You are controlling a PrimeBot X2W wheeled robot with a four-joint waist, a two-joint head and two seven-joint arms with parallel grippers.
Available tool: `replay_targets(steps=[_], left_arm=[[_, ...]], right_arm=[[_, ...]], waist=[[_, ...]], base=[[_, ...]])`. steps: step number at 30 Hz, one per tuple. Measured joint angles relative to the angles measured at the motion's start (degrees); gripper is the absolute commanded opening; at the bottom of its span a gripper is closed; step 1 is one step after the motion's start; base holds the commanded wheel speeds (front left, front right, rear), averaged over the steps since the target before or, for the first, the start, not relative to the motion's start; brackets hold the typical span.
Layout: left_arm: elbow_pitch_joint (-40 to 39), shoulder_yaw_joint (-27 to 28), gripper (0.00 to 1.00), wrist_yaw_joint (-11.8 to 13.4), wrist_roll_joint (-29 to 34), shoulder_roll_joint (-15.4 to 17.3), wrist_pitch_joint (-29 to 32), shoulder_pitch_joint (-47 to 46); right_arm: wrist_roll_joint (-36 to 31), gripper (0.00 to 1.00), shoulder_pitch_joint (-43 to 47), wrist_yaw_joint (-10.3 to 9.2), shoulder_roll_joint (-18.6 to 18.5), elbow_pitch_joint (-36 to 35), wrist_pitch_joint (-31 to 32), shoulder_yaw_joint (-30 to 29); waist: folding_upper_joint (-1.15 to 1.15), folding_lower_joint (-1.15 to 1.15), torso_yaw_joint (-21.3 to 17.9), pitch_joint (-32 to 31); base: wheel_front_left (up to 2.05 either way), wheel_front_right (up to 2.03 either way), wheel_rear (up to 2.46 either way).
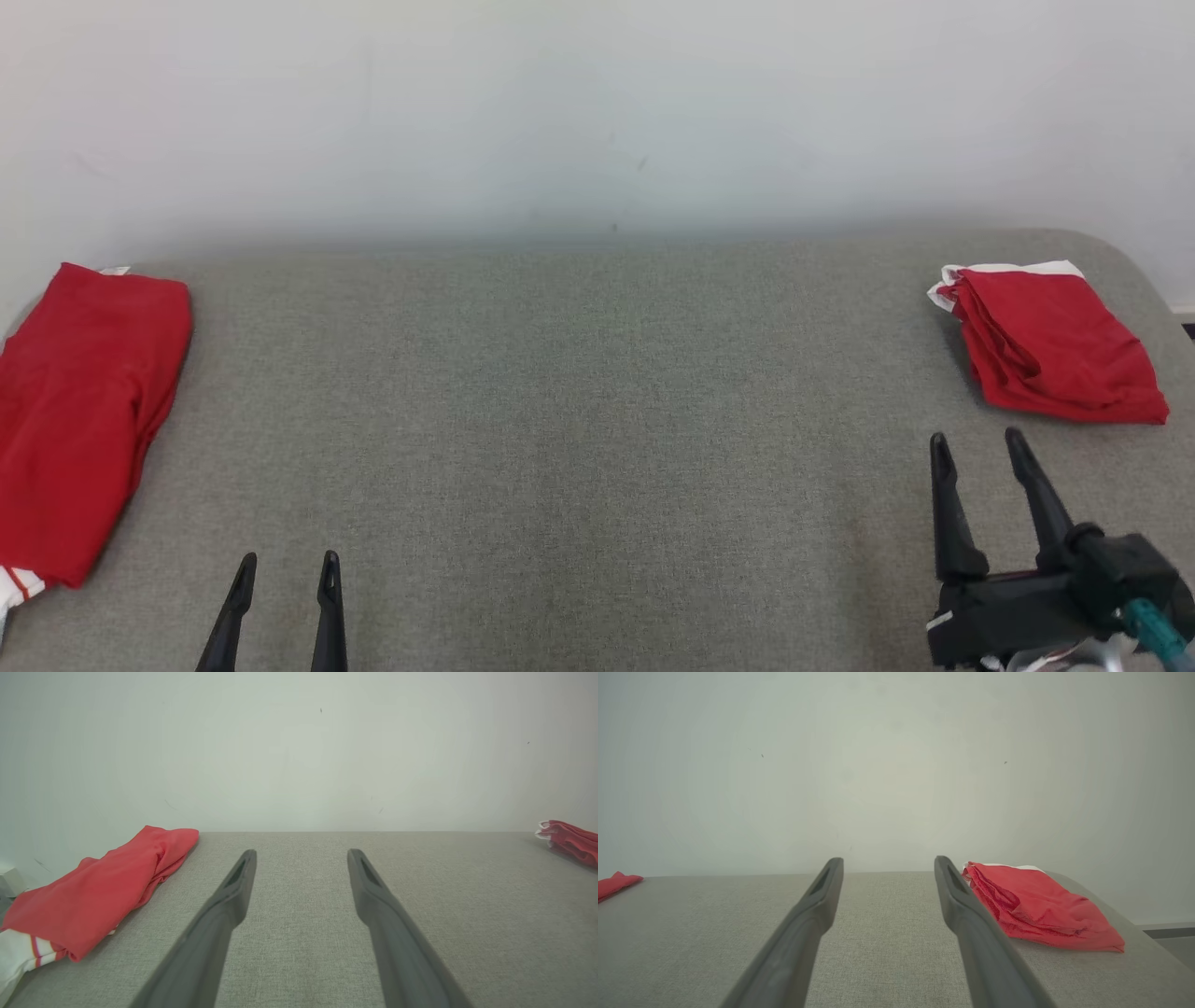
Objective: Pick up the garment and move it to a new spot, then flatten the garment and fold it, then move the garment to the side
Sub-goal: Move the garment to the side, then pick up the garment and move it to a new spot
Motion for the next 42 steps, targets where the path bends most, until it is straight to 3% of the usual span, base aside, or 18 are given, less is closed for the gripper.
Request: replay_targets(steps=[12, 17, 42], left_arm=[[1.5, -1.4, 1.0, 0.0, -1.4, 0.5, 0.0, 0.0], [2.0, -0.9, 1.0, 0.0, -4.1, 0.6, 0.0, 0.2], [4.1, -0.2, 1.0, 0.0, -5.3, 1.2, 0.0, 0.8]], right_arm=[[-1.4, 1.0, 7.3, 0.0, 4.7, -2.6, 0.0, -0.3], [-0.8, 1.0, 9.4, 0.0, 5.2, -2.3, 0.0, -0.7], [1.2, 1.0, 10.6, 0.0, 5.3, -0.1, 0.0, 0.8]], waist=[[0.0, 0.02, 1.8, -1.8], [0.01, 0.01, 2.3, -2.3], [0.01, 0.01, 2.2, -1.8]], base=[[0.0, 0.0, 0.0], [0.0, 0.0, 0.0], [0.0, 0.0, 0.0]])
